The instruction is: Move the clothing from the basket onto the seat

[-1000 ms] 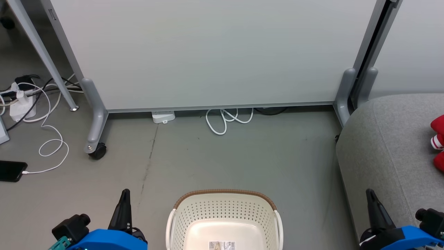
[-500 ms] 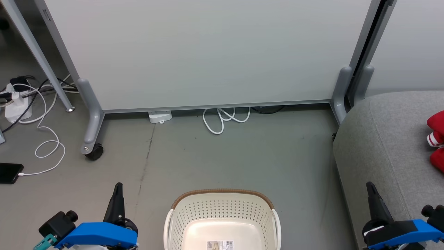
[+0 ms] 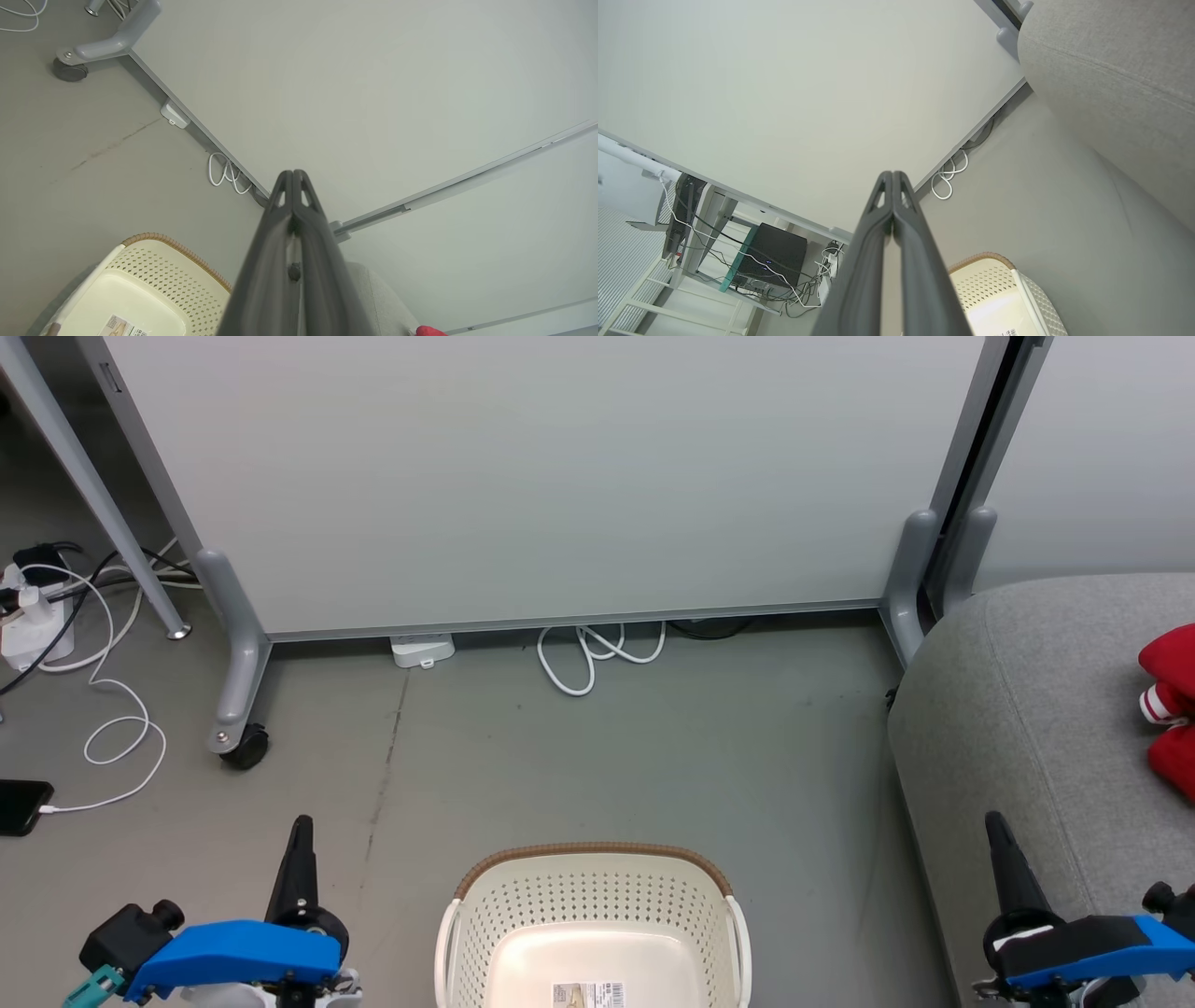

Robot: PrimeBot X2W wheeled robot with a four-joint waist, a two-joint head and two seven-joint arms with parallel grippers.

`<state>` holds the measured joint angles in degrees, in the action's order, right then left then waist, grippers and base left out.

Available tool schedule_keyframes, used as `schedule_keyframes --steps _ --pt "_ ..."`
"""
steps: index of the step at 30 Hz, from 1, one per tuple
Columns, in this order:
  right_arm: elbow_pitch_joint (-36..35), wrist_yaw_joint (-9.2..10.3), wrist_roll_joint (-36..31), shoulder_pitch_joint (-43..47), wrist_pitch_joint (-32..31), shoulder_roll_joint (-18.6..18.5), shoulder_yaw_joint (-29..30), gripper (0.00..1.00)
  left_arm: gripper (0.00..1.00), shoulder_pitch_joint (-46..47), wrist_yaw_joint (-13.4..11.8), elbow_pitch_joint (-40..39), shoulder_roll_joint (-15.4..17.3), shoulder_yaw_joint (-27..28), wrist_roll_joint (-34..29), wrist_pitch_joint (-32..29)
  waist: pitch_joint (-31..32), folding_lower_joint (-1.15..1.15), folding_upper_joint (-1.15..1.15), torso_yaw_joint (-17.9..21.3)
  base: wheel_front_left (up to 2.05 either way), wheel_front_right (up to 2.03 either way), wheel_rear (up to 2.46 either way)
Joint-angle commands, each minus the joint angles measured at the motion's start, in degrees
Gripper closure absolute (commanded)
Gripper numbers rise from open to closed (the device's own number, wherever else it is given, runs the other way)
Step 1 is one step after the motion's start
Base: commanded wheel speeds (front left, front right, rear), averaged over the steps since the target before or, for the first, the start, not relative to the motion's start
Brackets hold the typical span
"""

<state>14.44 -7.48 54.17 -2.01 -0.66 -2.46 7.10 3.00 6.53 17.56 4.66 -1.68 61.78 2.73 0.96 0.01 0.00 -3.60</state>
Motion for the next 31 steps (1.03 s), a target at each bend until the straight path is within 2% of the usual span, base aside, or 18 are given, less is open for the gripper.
schedule_keyframes --steps 1,31 --pt "-0.5 -0.02 2.1 -1.6 -0.4 -0.4 -0.1 1.00 1.00 1.8 -0.1 -1.0 0.0 0.7 1.5 -0.4 0.0 -0.01 0.00 0.1 0.00 0.00 0.00" --pt "-0.2 -0.02 20.4 -3.6 -3.3 -0.5 -0.3 1.00 1.00 2.8 -0.4 -3.2 -0.7 4.5 16.5 -4.8 -0.4 -0.01 0.00 1.6 0.00 0.00 0.00"
